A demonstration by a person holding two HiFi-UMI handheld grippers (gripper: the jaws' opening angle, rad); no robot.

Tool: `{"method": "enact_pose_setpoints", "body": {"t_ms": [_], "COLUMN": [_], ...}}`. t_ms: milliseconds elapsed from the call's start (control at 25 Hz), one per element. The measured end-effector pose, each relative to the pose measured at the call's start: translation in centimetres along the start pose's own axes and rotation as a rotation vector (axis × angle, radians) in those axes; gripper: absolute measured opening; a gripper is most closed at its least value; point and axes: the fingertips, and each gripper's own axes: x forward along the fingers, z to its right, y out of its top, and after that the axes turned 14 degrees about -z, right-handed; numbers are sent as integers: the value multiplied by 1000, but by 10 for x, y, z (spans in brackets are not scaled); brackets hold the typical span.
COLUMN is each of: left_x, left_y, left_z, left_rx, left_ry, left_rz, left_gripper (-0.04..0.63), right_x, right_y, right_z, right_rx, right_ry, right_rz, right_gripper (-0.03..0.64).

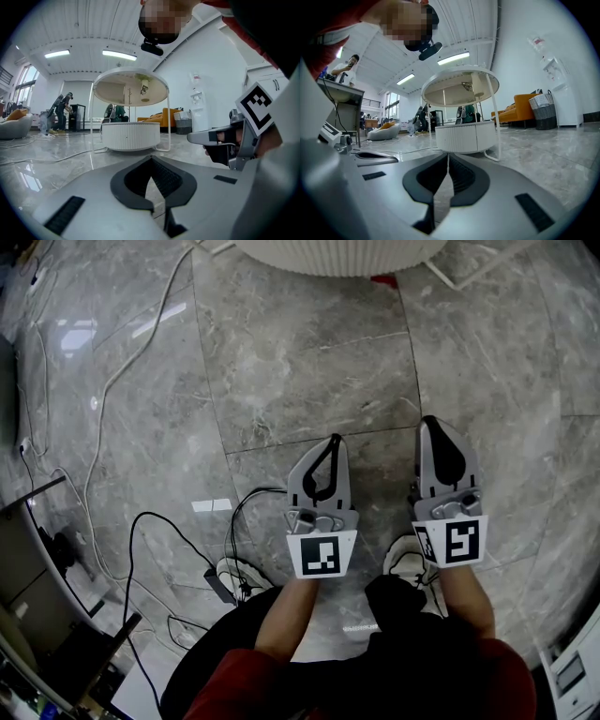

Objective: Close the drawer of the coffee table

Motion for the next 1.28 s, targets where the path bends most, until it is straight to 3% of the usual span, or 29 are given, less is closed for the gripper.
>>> {"method": "enact_pose_setpoints", "body": {"t_ms": [160, 320, 560, 840, 1000, 1120, 1240, 1280], "left_x": [1, 0, -32, -142, -217, -271, -318, -325], "left_y": [4, 15, 105, 285, 428, 540, 622, 654], "left_z": [-5, -15, -56, -106, -114, -117, -123, -129], "left_rx": [-2, -3, 122, 63, 133, 172, 93, 91], "left_ry": [6, -42, -93, -21, -19, -13, 6, 19], "left_rz": [2, 6, 27, -75, -68, -44, -111, -82], "left_gripper": [12, 14, 14, 14, 14, 14, 14, 14], "right_x": [0, 0, -16, -108, -170, -217, -260, -266], "right_y": [2, 19, 112, 307, 417, 505, 608, 642], "right_z": [-1, -5, -16, -68, -97, -119, -130, -129], "right_rx": [5, -43, -136, -81, -103, -59, -96, -113], "right_ry": [-7, -31, -96, -78, -58, -16, 5, 3], "right_rz": [4, 37, 54, -17, -100, -175, -117, -77], "right_gripper": [26, 26, 26, 26, 26, 26, 26, 26]}}
